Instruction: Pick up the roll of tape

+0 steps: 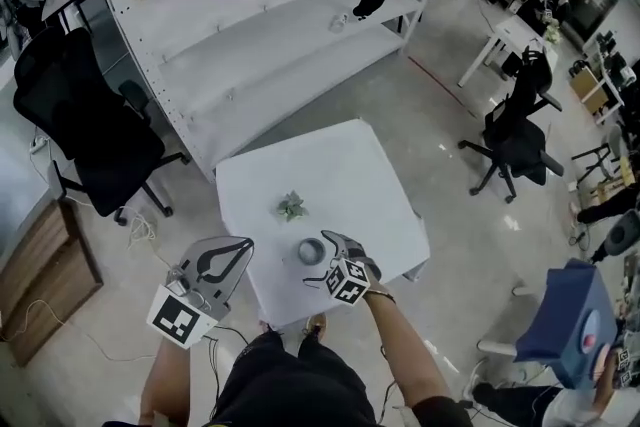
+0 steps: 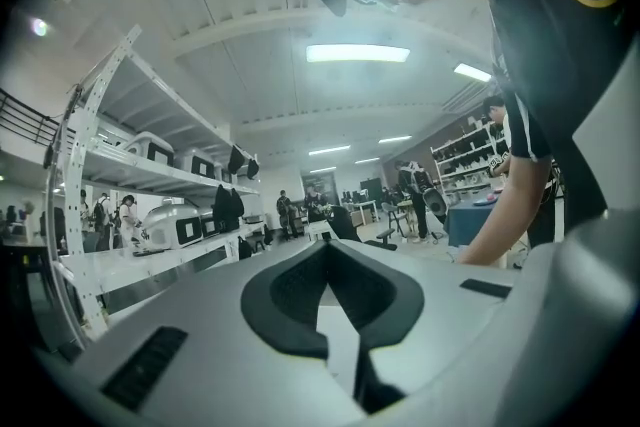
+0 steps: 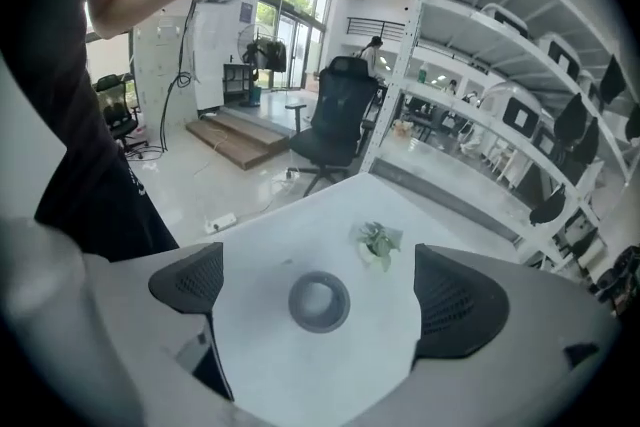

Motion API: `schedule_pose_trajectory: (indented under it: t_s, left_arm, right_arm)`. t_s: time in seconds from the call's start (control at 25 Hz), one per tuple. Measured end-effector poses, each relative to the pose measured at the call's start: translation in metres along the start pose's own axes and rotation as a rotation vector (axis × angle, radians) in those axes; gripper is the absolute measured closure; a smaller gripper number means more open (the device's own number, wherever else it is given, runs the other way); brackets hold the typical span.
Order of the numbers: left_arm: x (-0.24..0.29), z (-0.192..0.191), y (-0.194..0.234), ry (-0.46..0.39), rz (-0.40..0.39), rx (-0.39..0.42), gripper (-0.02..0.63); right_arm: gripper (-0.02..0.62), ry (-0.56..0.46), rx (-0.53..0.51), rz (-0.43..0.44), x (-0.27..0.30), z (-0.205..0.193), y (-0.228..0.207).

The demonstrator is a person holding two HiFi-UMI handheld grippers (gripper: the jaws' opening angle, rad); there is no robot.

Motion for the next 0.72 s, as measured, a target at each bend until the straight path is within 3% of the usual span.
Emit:
schedule_pose_trajectory:
  t_s: [0.28, 0.72]
  left_arm:
    - [0.006, -0.003, 0.001, 0.038, 0.027, -0.010, 0.589]
    - [0.007, -0.012, 0.007, 0.097, 0.056, -0.006, 0.589]
  right_arm:
    - [-0.002, 0.140, -0.045, 0.125, 0.055, -0.031, -0.006]
    - [0.006, 0.299, -0.079, 0.239, 0.124, -0.063, 0.004]
Point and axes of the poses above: the fingertips, and each gripper's own axes: x forward along the fingers, y to its left, z out of its top, the point moved 7 cm from there along -x, backward along the fingers, and after that the axes turned 4 degrees about x, right-handed, at the moved point
